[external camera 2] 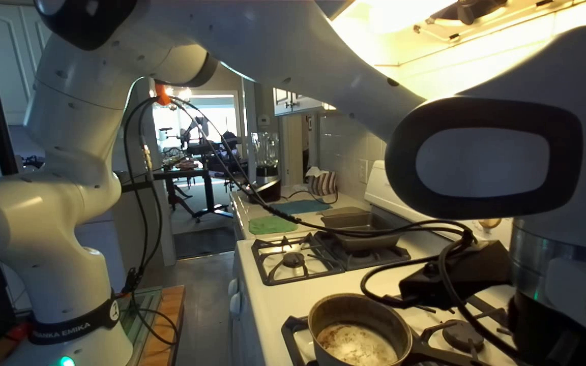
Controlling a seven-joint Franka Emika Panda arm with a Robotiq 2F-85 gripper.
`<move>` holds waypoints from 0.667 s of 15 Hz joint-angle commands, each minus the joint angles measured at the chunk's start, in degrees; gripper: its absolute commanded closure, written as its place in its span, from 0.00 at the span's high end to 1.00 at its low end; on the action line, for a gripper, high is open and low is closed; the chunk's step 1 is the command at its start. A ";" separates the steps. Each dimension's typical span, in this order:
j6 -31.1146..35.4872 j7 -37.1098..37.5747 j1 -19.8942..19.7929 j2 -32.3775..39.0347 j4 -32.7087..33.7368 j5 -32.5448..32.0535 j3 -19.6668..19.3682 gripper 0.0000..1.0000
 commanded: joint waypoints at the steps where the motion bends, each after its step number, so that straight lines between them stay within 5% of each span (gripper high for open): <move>1: 2.27 -0.44 -1.97 1.85 1.69 -0.42 1.36 1.00; 10: 5.85 -0.83 -2.53 7.00 6.28 -0.68 2.14 1.00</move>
